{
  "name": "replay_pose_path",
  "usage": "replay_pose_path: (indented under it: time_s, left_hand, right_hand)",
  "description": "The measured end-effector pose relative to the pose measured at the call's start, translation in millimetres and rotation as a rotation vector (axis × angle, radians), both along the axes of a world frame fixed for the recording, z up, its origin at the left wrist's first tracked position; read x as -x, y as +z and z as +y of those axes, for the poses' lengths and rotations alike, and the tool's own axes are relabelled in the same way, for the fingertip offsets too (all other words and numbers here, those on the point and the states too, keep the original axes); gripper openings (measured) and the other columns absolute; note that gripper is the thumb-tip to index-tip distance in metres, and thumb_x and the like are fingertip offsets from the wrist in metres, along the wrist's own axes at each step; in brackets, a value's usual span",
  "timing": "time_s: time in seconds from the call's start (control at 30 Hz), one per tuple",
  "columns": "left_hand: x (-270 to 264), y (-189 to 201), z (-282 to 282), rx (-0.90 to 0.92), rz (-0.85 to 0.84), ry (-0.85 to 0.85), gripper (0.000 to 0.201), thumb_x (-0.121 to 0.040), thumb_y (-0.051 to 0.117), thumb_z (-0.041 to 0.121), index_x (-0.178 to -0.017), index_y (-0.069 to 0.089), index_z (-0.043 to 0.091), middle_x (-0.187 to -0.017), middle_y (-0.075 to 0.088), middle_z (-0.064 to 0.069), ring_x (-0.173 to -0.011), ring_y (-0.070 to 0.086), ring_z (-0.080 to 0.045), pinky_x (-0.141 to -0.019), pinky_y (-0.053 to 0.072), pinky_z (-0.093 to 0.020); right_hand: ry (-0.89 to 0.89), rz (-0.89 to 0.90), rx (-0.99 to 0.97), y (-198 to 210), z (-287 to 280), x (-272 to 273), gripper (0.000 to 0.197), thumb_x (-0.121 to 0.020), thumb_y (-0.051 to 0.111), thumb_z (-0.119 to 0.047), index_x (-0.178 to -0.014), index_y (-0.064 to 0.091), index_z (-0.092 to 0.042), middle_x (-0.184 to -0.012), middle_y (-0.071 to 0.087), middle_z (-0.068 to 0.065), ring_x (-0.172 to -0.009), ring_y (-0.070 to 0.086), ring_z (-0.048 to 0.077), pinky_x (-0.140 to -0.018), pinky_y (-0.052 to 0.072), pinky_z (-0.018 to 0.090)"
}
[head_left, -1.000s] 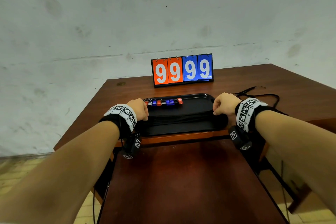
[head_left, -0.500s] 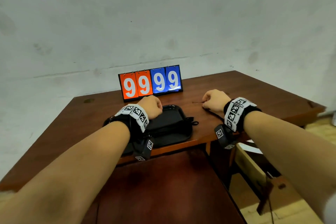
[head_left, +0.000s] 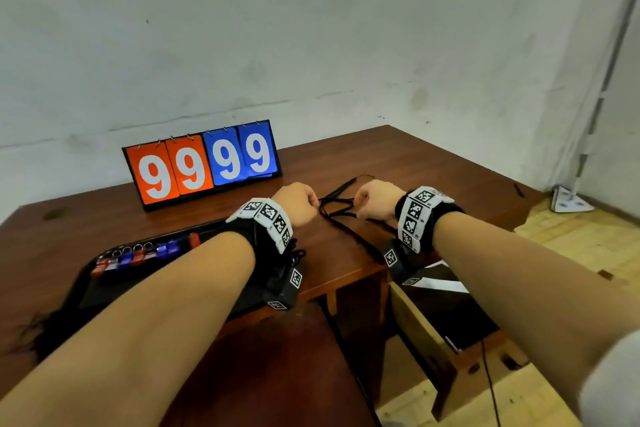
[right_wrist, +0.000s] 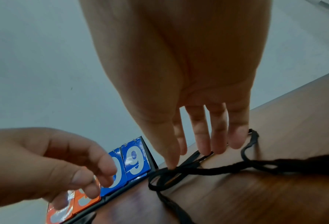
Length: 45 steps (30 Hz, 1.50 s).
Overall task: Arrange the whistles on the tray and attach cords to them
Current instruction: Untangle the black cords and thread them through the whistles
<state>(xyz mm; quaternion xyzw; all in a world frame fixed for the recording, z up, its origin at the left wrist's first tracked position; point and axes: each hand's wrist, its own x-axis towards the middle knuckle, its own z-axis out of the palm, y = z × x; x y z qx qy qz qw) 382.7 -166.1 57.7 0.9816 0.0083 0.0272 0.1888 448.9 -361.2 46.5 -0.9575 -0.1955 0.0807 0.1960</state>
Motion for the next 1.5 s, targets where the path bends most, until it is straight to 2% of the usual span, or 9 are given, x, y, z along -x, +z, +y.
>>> replay_pose_path:
  time_s: [0.23,0.37,0.47,0.6,0.77,0.97,1.2,1.33,1.5]
  left_hand:
    - [-17.5,-14.5,-7.4,-0.025,0.041,-0.016,0.015,-0.087,0.061,0.016,-0.096,0.068,0.025,-0.107,0.067,0.002,-0.098,0.063,-0.019,-0.086,0.049,-0.028]
    - [-23.9,-10.5,-2.1,0.029,-0.009,0.043,0.022,-0.086,0.060,0.014,-0.105,0.066,0.023,-0.115,0.066,0.000,-0.103,0.062,-0.019,-0.089,0.049,-0.028]
    - [-31.5,-8.3,-0.9,0.056,-0.027,0.074,0.038,-0.088,0.059,0.014,-0.125,0.058,0.018,-0.127,0.060,-0.003,-0.114,0.058,-0.022,-0.098,0.047,-0.033]
    - [-39.2,-6.4,-2.2,0.136,-0.036,0.087,0.059,-0.087,0.063,0.013,-0.142,0.042,0.016,-0.139,0.052,-0.006,-0.125,0.052,-0.022,-0.104,0.042,-0.032]
    - [-43.9,-8.2,-8.0,0.299,-0.031,0.038,0.080,-0.081,0.072,0.018,-0.148,0.029,0.022,-0.142,0.048,-0.001,-0.131,0.048,-0.021,-0.109,0.039,-0.037]
    - [-49.1,-16.3,-20.1,0.256,0.008,-0.038,0.039,-0.090,0.061,0.018,-0.128,0.058,0.012,-0.121,0.066,-0.003,-0.112,0.061,-0.019,-0.099,0.043,-0.029]
    - [-48.2,-9.1,-12.6,0.303,-0.118,0.051,0.030,-0.100,0.041,0.017,-0.078,0.062,0.017,-0.083,0.071,-0.004,-0.074,0.062,-0.018,-0.074,0.045,-0.027]
    - [-46.0,2.7,-11.0,0.284,-0.134,0.026,0.027,-0.101,0.039,0.019,-0.083,0.059,0.015,-0.077,0.067,-0.005,-0.061,0.058,-0.016,-0.058,0.041,-0.025]
    - [-34.0,12.0,-22.1,0.209,-0.021,-0.082,0.025,-0.102,0.037,0.018,-0.112,0.056,0.005,-0.098,0.062,-0.005,-0.070,0.071,-0.026,-0.048,0.049,-0.024]
  right_hand:
    - [0.084,0.079,0.094,-10.7,14.2,-19.7,0.008,-0.083,0.074,-0.023,-0.085,0.069,-0.018,-0.085,0.065,-0.001,-0.084,0.062,0.018,-0.071,0.048,0.028]
    - [-0.019,0.051,-0.434,15.2,7.7,-27.1,0.008,-0.090,0.065,-0.013,-0.089,0.068,-0.006,-0.080,0.068,0.005,-0.068,0.059,0.017,-0.056,0.047,0.015]
    - [-0.005,0.196,-0.807,35.4,9.3,-22.0,0.006,-0.096,0.056,-0.010,-0.093,0.059,-0.006,-0.094,0.071,0.016,-0.075,0.065,0.022,-0.064,0.053,0.024]
    - [0.099,0.298,-1.019,57.2,17.0,-12.4,0.007,-0.096,0.054,-0.013,-0.093,0.056,-0.007,-0.093,0.072,0.014,-0.072,0.065,0.023,-0.073,0.054,0.036]
    - [0.225,0.395,-1.199,77.7,26.9,4.5,0.016,-0.096,0.048,-0.008,-0.081,0.050,-0.008,-0.091,0.069,0.020,-0.057,0.051,0.021,-0.055,0.046,0.031]
    - [0.249,0.489,-1.291,85.6,27.9,8.0,0.017,-0.096,0.040,-0.010,-0.079,0.042,-0.013,-0.091,0.066,0.019,-0.056,0.043,0.020,-0.050,0.030,0.029]
    - [-0.037,0.142,-0.975,70.2,5.2,-5.5,0.011,-0.087,0.045,-0.011,-0.081,0.054,-0.008,-0.080,0.069,0.013,-0.055,0.046,0.019,-0.046,0.032,0.026]
    - [-0.047,-0.080,-0.406,47.0,-2.0,-9.1,0.038,-0.085,0.060,-0.013,-0.123,0.058,-0.011,-0.112,0.062,0.005,-0.093,0.058,0.019,-0.069,0.044,0.027]
    - [0.243,-0.019,-0.343,38.7,10.1,2.8,0.095,-0.074,0.068,-0.004,-0.154,0.022,-0.024,-0.152,0.037,0.003,-0.126,0.053,0.029,-0.099,0.049,0.040]
